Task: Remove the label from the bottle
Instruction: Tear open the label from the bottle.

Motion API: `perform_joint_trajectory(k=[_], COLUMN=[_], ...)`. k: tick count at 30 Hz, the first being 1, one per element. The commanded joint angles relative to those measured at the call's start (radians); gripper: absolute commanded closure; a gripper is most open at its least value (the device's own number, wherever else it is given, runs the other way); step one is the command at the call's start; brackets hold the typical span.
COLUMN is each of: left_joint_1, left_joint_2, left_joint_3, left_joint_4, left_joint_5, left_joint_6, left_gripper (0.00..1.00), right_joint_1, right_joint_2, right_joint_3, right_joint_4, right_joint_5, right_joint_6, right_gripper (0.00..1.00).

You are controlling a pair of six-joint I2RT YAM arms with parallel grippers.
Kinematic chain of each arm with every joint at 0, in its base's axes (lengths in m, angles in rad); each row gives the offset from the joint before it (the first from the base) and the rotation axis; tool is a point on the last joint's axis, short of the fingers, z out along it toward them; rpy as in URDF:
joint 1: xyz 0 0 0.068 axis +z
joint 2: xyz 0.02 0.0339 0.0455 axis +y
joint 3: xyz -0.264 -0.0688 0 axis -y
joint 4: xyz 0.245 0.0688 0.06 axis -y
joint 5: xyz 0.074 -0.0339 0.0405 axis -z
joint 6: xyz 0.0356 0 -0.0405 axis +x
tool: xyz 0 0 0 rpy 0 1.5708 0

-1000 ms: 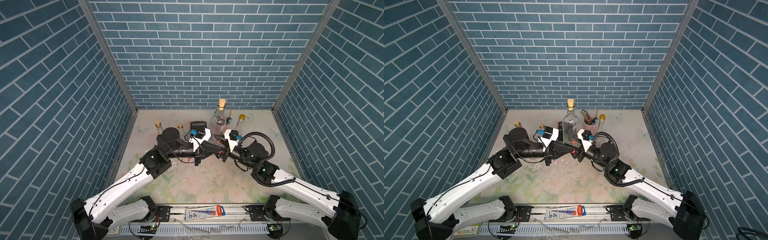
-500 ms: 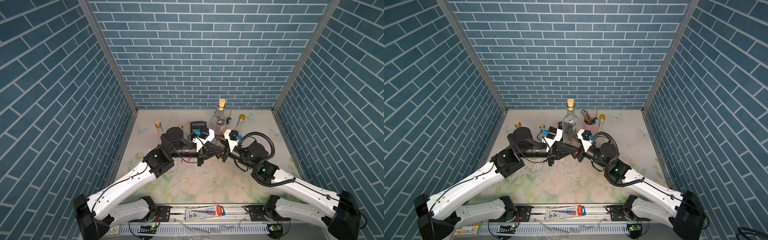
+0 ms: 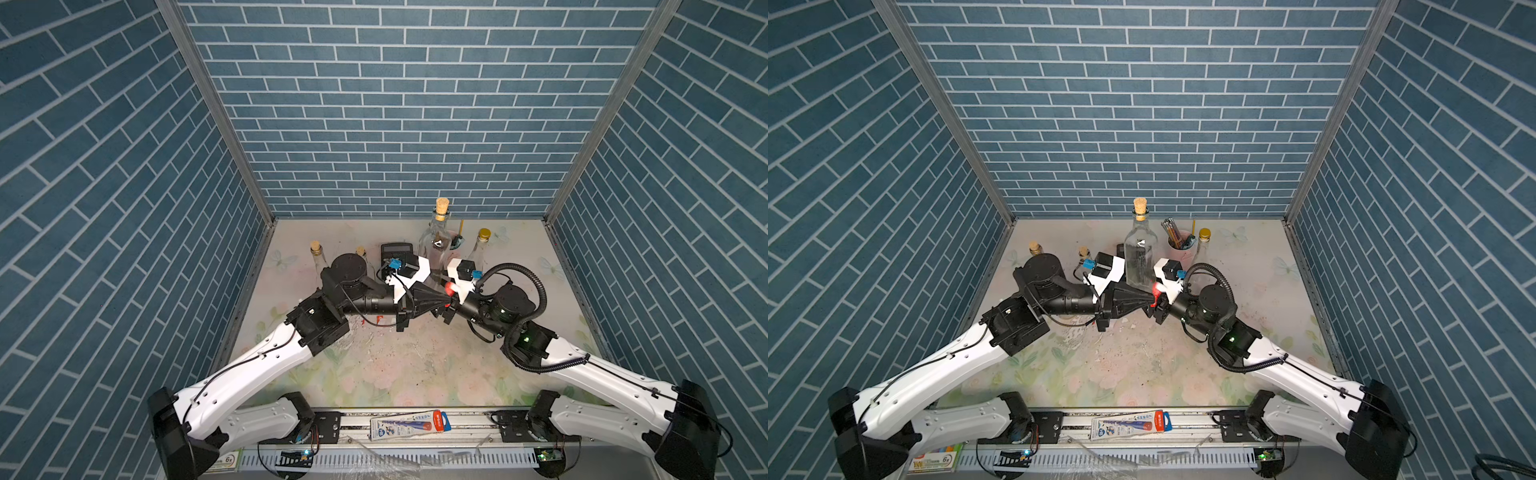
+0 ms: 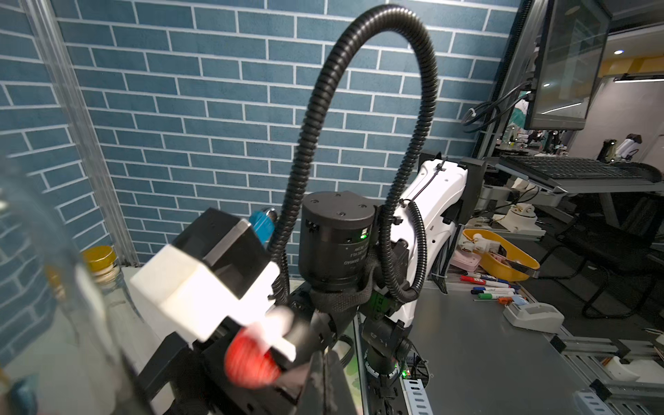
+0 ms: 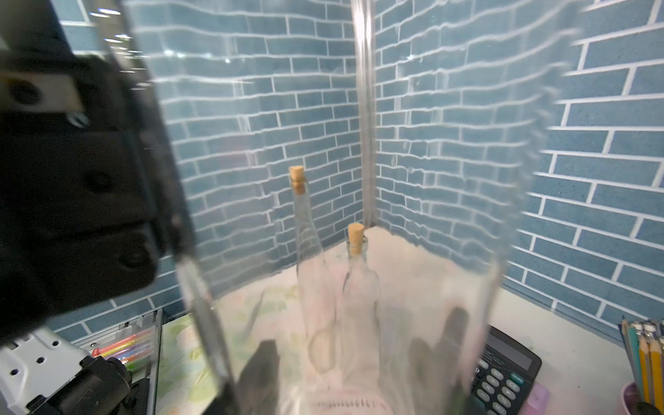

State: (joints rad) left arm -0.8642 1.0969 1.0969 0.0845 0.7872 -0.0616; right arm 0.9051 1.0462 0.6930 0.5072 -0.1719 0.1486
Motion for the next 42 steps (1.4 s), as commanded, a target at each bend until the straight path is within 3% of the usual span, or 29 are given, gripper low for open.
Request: perform_joint_trajectory(k=[1, 13, 18, 22, 31, 37, 42], left_joint_1=[-0.007, -0.007, -0.006, -0.004, -0.004, -0.004, -0.004], left_joint_2=[-0.004, -0.119, -0.205, -0.261, -0.346, -0.371, -0.386], left_joint_3=[0.032, 0.000, -0.019, -0.060, -0.095, -0.094, -0.091], left_joint_4=[0.034, -0.140, -0.228, -0.226, -0.240, -0.262, -0.282], left_joint_5=[0.025, -0.090, -0.189, -0.274, -0.368, -0.382, -0.391], left_joint_6=[0.011, 0.094, 0.142, 0.150, 0.177, 0.183, 0.183], left_gripper=[1.00, 1.00, 1.00, 1.00, 1.00, 1.00, 1.00], right_joint_1=[-0.002, -0.005, -0.004, -0.003, -0.002, -0.012, -0.016], right_joint_2=[-0.001, 0.029, 0.103, 0.159, 0.357, 0.611, 0.714], right_joint_3=[0.031, 0.009, -0.030, -0.106, -0.162, -0.165, -0.117], right_joint_4=[0.062, 0.069, 0.158, 0.343, 0.583, 0.888, 0.890], right_joint_5=[0.025, 0.070, 0.056, 0.039, 0.026, 0.044, 0.054], right_joint_6=[-0.012, -0.037, -0.067, -0.101, -0.185, -0.182, -0.195], right_gripper=[1.00, 1.00, 1.00, 1.00, 1.00, 1.00, 1.00])
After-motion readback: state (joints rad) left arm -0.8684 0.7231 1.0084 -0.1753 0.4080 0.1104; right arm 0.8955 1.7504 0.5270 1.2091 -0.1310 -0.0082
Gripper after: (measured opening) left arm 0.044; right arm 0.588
